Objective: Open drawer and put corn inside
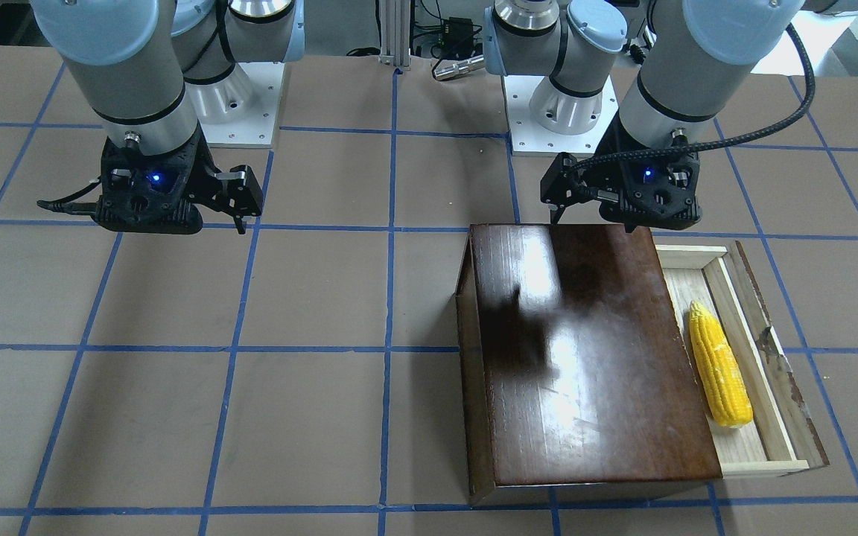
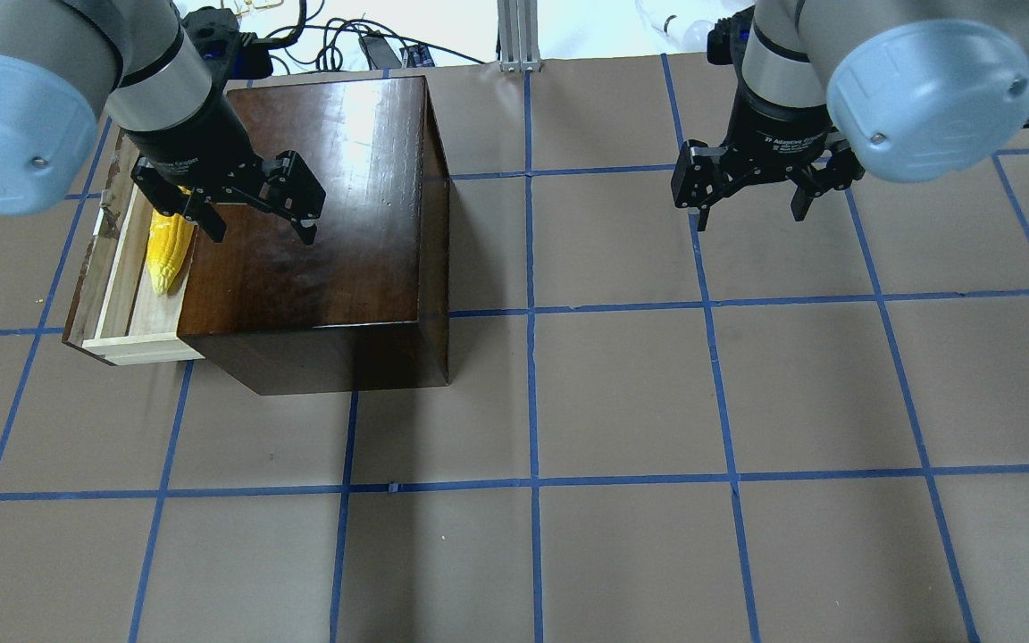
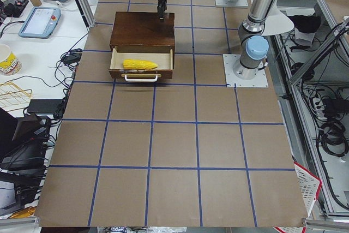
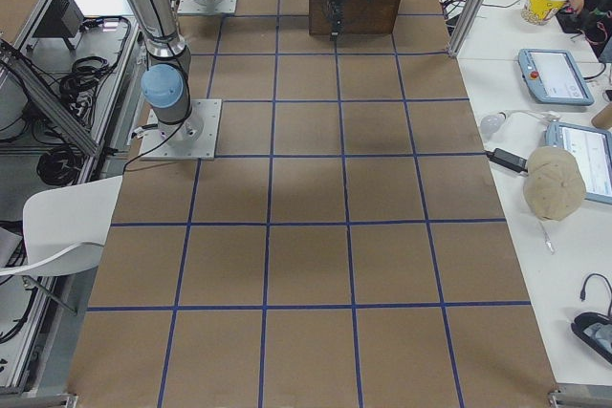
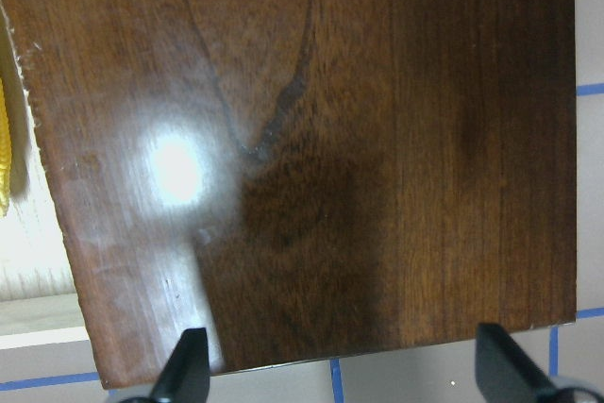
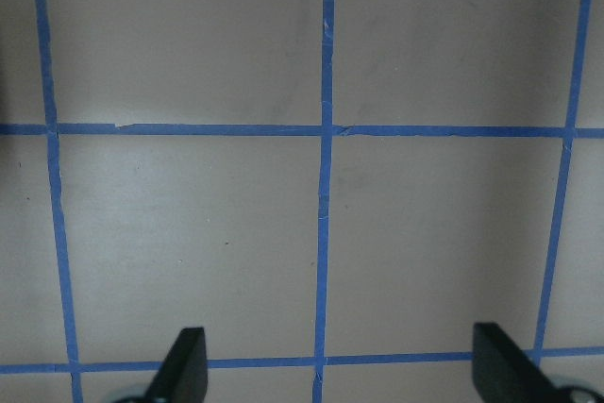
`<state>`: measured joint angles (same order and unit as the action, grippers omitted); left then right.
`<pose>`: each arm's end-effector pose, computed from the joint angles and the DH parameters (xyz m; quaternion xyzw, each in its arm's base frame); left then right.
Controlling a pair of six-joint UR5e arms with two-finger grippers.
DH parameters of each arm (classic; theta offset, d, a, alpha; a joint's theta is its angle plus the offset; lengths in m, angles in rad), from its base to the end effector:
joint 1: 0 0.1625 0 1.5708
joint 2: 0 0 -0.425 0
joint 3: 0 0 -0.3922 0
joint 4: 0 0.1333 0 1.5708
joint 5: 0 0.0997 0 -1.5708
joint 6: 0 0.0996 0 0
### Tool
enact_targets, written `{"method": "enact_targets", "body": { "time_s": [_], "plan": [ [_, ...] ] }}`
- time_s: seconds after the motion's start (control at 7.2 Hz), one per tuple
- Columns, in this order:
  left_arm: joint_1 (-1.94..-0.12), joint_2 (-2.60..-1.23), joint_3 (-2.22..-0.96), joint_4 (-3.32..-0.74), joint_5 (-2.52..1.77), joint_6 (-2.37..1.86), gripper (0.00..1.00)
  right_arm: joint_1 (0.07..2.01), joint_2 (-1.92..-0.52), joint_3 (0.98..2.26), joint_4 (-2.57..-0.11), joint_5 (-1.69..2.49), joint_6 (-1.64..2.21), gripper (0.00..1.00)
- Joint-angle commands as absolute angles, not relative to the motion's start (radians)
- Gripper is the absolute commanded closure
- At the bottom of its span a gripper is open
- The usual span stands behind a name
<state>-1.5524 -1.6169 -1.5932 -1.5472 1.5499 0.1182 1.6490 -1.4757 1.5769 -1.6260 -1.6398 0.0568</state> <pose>-0.1261 -0.5084 0.4562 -0.0496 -0.9985 -0.0217 0.0120 0.1671 -0.5141 0.4421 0.0115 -0.9991 -0.0206 0.0360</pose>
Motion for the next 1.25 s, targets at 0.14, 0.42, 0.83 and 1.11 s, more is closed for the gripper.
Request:
{"method": "enact_targets", "body": {
  "time_s": [0.14,0.42,0.83,1.11],
  "plan": [
    [-1.555,-1.583,-1.595,-1.568,1.545,0.12,0.0,1.649,-1.476,1.577,-1.626,-1.64,0.057,0.0],
    [-1.555,-1.583,-1.595,-1.568,1.546,0.12,0.0,1.649,-1.476,1.577,-1.626,-1.64,0.057,0.0],
    [-1.555,-1.588,-1.598,-1.569,1.548,0.12,0.0,1.649,-1.476,1.577,-1.626,-1.64,0.057,0.0],
    [-1.555,-1.592,-1.6,-1.569,1.546,0.12,0.0,1.649,-1.476,1.577,-1.626,-1.64,0.057,0.0]
  ]
}}
